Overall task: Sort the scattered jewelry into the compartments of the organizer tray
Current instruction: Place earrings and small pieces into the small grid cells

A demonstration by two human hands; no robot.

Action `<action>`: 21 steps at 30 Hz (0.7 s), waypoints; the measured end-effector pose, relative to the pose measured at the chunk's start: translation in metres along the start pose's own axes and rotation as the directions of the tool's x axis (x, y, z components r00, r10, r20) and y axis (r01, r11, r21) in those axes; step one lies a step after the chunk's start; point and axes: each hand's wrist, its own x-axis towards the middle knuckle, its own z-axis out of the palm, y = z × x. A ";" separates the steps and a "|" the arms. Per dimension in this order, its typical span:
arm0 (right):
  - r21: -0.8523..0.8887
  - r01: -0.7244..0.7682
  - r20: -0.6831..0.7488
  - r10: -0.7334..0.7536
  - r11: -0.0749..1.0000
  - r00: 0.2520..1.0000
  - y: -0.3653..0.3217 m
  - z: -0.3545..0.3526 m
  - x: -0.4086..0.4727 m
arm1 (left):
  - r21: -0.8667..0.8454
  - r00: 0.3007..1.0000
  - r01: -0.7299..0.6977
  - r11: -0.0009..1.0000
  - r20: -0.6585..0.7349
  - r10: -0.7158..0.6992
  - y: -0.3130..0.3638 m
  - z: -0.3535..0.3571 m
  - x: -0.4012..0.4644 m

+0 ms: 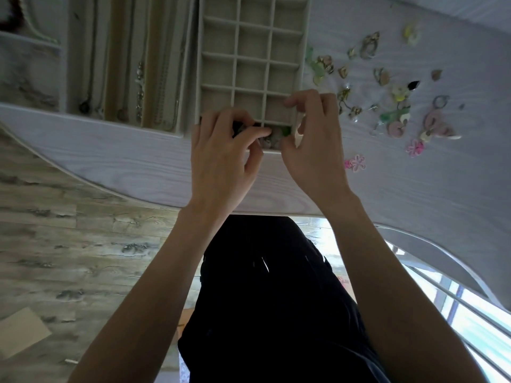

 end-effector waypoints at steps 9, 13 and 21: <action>-0.095 0.179 -0.268 -0.199 0.979 0.943 0.019 -0.045 -0.029 | -0.219 0.999 -0.043 0.975 0.012 0.046 0.032 -0.012 0.006; -0.319 0.127 -0.294 -0.226 0.939 0.929 0.061 -0.058 -0.044 | -0.314 0.969 -0.165 0.935 0.123 0.212 0.074 0.002 0.018; -0.337 -0.135 -0.390 -0.008 0.932 0.921 0.141 -0.089 -0.052 | -0.103 0.911 -0.247 0.964 0.313 0.267 0.128 0.075 0.034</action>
